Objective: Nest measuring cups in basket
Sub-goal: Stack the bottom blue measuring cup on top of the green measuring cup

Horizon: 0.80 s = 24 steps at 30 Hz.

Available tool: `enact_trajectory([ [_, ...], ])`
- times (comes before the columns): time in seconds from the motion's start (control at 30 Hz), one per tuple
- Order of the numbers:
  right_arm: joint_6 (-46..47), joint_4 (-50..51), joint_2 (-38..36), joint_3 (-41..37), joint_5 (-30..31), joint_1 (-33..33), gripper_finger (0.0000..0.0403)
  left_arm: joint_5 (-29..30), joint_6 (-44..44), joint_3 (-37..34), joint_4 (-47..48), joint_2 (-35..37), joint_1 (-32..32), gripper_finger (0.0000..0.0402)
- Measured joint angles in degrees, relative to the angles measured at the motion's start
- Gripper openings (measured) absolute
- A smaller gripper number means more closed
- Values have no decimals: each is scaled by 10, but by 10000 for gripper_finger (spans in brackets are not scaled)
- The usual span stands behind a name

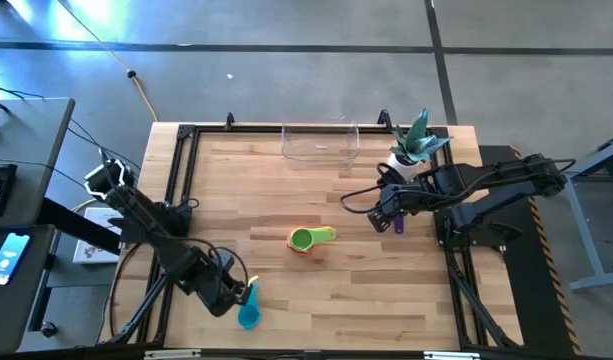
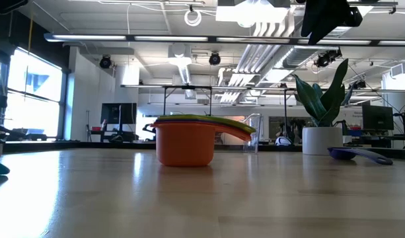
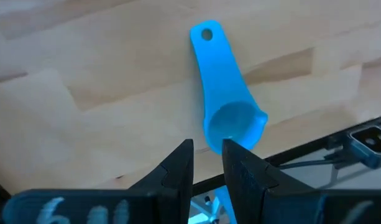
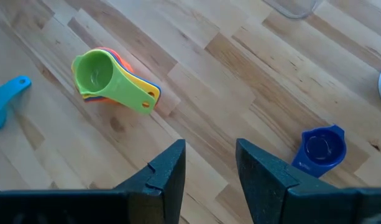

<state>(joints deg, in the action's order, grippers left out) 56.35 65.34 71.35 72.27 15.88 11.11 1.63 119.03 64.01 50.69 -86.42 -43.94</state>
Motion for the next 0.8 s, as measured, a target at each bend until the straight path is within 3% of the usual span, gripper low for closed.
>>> enact_trajectory([
  [0.33, -14, 0, 0, 0, 0, 0, 134, 1, 67, 0, -53, -49, -26, 74],
  [0.8, -29, 0, 0, 0, 1, 0, 134, -26, 95, 0, -138, -125, -35, 74],
])
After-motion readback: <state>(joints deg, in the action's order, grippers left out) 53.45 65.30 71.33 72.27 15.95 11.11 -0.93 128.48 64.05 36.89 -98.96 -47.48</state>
